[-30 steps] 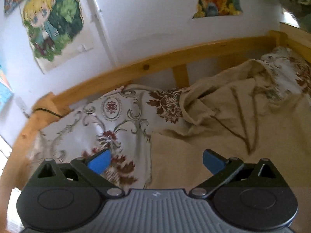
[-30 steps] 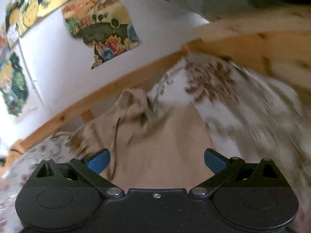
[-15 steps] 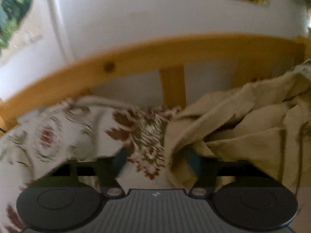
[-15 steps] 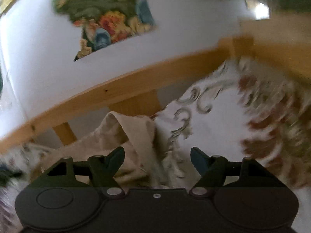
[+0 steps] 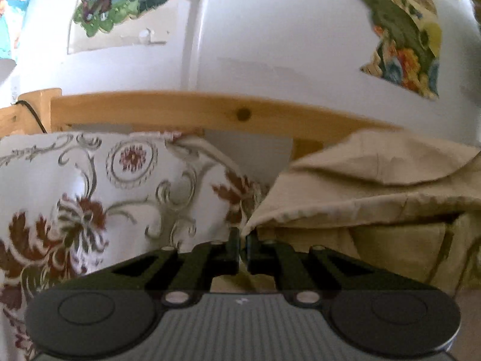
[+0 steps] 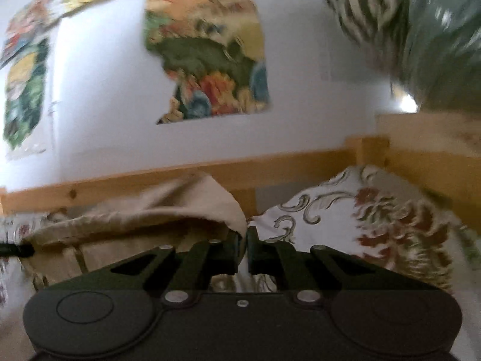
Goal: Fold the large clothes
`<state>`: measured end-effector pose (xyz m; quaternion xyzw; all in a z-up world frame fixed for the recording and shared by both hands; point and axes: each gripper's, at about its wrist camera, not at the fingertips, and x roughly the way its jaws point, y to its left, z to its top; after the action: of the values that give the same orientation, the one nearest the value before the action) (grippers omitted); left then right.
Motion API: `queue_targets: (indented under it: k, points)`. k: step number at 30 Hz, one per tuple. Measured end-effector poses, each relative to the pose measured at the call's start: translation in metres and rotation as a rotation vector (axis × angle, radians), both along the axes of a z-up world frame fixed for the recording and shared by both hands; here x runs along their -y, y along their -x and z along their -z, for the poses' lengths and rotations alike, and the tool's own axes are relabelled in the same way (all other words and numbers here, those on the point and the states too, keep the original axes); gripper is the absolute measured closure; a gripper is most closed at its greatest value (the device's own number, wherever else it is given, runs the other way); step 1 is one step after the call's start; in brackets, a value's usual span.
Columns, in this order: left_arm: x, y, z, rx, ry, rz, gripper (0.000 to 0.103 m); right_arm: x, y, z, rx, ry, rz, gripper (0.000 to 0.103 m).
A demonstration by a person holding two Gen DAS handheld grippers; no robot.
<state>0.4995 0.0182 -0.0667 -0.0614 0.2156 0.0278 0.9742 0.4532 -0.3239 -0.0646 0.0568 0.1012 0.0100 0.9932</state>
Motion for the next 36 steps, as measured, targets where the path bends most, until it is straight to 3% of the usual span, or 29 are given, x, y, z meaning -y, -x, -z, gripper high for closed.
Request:
queue_targets:
  k: [5, 9, 12, 14, 16, 18, 20, 25, 30, 32, 34, 36]
  points:
    - [-0.002, 0.021, 0.005, 0.006, -0.028, 0.066, 0.099, -0.003, 0.020, 0.021, -0.061, 0.053, -0.002, 0.099]
    - [-0.009, 0.038, 0.006, -0.053, 0.010, 0.187, 0.096, -0.008, 0.043, 0.029, -0.080, 0.080, -0.005, 0.098]
    - [-0.016, 0.056, 0.011, -0.107, 0.021, 0.257, 0.076, -0.010, 0.055, 0.035, -0.093, 0.087, -0.005, 0.098]
    - [-0.020, 0.069, 0.013, -0.122, 0.011, 0.284, 0.042, -0.008, 0.063, 0.038, -0.105, 0.069, 0.003, 0.098]
    - [-0.024, 0.086, 0.016, -0.149, 0.016, 0.308, 0.028, -0.006, 0.069, 0.042, -0.127, 0.049, 0.011, 0.098]
    - [-0.027, 0.100, 0.023, -0.184, 0.049, 0.347, 0.028, -0.006, 0.073, 0.045, -0.152, 0.033, 0.017, 0.096]
    - [-0.027, 0.109, 0.028, -0.215, 0.044, 0.348, 0.028, -0.005, 0.077, 0.048, -0.179, 0.016, 0.032, 0.086]
    - [-0.036, 0.127, 0.033, -0.256, 0.057, 0.368, 0.022, -0.001, 0.092, 0.057, -0.268, 0.033, 0.082, 0.043]
    - [-0.044, 0.131, 0.020, -0.211, 0.071, 0.361, 0.018, 0.008, 0.131, 0.057, -0.313, 0.053, 0.185, 0.020]
    - [-0.042, 0.123, 0.015, -0.205, 0.075, 0.354, 0.016, 0.014, 0.148, 0.058, -0.292, 0.003, 0.205, 0.021]
    - [-0.039, 0.113, 0.015, -0.203, 0.089, 0.336, 0.008, 0.021, 0.157, 0.058, -0.223, -0.097, 0.132, 0.036]
    - [-0.036, 0.097, 0.020, -0.234, 0.122, 0.333, 0.008, 0.027, 0.156, 0.055, -0.195, -0.215, 0.056, 0.039]
